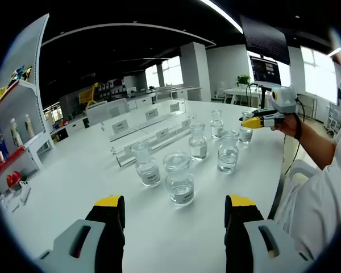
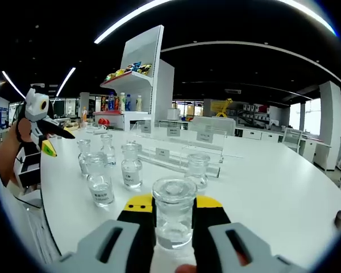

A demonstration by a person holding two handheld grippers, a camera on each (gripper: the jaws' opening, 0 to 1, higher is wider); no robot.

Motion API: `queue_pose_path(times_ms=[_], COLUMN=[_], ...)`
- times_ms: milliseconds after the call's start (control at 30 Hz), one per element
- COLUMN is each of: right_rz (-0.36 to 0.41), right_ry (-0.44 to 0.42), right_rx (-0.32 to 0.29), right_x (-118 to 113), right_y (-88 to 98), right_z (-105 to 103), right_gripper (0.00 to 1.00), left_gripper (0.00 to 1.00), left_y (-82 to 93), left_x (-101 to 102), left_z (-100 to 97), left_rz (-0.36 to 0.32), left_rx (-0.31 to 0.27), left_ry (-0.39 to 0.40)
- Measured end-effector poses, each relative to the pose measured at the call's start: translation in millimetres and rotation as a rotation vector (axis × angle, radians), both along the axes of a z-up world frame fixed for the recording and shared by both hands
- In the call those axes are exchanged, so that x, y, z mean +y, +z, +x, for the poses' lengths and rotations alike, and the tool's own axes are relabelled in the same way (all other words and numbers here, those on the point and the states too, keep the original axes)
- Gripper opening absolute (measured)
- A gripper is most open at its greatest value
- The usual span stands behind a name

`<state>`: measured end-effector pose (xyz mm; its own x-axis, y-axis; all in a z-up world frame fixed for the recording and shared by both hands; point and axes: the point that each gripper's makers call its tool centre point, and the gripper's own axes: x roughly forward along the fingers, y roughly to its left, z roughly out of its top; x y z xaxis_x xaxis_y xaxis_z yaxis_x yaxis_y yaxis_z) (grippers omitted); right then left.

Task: Identify the label on the chemical reagent bottle, grasp the chemical reagent bottle, and place it in the designated position on the reagent rack

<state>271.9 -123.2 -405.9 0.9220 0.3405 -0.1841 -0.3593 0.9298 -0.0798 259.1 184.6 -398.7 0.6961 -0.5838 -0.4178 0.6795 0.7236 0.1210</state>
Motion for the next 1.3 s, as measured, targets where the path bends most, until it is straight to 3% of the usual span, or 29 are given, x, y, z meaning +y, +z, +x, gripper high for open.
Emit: queue_pose_path(times_ms=[700,1300], right_rz=[0.002,0.015], right_ry=[-0.006,-0.002], right_rx=[0.017,0.015], right_x=[-2.1,-4.7], right_y=[6.2,24.7], right_z=[-1.0,7.8], right_gripper=[0.22,0.22], left_gripper=[0.72,0.72], left_y=[-1.9,-2.1], left_x=[2.2,2.8], left_z=[1.0,1.4], left_rz=[0.0,0.013], left_rx=[0.002,0.002], left_ry=[0.004,0.002])
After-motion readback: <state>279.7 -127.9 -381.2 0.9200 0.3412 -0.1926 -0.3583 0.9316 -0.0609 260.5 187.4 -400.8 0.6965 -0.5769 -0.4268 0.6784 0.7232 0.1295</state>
